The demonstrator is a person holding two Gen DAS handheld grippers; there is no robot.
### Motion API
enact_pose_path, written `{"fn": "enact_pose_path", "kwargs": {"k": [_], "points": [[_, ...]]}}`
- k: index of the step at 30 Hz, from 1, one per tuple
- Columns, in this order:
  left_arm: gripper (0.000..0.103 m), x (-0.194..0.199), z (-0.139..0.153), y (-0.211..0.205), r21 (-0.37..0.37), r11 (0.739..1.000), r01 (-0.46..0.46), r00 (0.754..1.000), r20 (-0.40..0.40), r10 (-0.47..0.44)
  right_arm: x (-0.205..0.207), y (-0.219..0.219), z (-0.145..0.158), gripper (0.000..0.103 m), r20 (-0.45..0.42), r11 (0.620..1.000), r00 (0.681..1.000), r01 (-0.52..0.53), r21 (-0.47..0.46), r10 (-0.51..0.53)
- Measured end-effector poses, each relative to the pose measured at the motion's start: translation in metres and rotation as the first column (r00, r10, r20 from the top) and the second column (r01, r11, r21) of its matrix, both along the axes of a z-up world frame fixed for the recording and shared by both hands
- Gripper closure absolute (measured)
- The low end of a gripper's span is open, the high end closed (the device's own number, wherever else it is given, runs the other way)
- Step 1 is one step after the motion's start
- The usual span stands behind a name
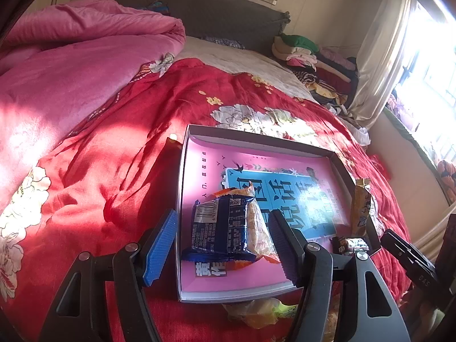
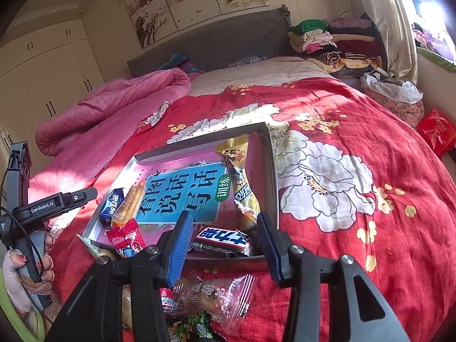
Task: Organize snacks
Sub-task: 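Move both tools back toward the snack pile beside the tray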
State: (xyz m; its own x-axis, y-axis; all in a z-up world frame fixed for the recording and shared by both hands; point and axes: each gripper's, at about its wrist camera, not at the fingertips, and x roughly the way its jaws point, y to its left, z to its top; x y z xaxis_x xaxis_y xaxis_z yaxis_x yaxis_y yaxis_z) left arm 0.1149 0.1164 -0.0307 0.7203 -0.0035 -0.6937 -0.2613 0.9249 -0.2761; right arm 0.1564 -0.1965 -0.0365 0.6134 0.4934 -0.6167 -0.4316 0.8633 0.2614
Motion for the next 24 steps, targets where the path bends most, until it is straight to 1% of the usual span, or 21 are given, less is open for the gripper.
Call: {"fn": "enact_pose_path", "kwargs": {"k": [1, 2, 6, 16, 19, 21, 24], "points": [[0.027, -0.001, 0.001, -0.001, 0.001, 1.0, 0.002, 1.0, 0.0, -0.002, 0.0, 0.0, 0.0, 0.055, 0.002, 1.0, 1.0, 0.001, 0.0, -0.001], [0.027, -0.002, 0.003, -0.001, 0.005, 1.0, 0.002, 1.0, 0.002, -0.002, 0.0, 0.0, 0.001, 0.054, 0.003, 1.0, 1.0, 0.001, 0.0, -0.001], [0.026, -0.006, 0.008, -0.006, 0.026, 1.0, 0.005, 1.0, 0.006, -0.005, -0.001, -0.001, 0.002, 0.05, 0.009, 1.0, 1.0, 0.007, -0.003, -0.007], [0.025, -0.022, 0.017, -0.019, 0.042, 0.999, 0.026, 1.0, 0.01, -0.027, -0.004, -0.002, 0.007, 0.046, 0.034, 1.0, 0.999, 0.014, -0.008, -0.014], [0.025, -0.026, 0.019, -0.024, 0.038, 0.999, 0.038, 0.999, 0.006, -0.038, -0.006, -0.001, 0.01, 0.044, 0.052, 1.0, 0.998, 0.018, -0.018, -0.017], [0.025, -0.029, 0.02, -0.027, 0.04, 0.998, 0.044, 0.999, 0.002, -0.044, -0.008, -0.001, 0.011, 0.04, 0.064, 0.999, 0.998, 0.022, -0.027, -0.02], [0.025, -0.034, 0.019, -0.034, 0.053, 0.997, 0.059, 0.998, -0.008, -0.059, -0.011, 0.0, 0.015, 0.039, 0.087, 0.999, 0.996, 0.027, -0.042, -0.024]]}}
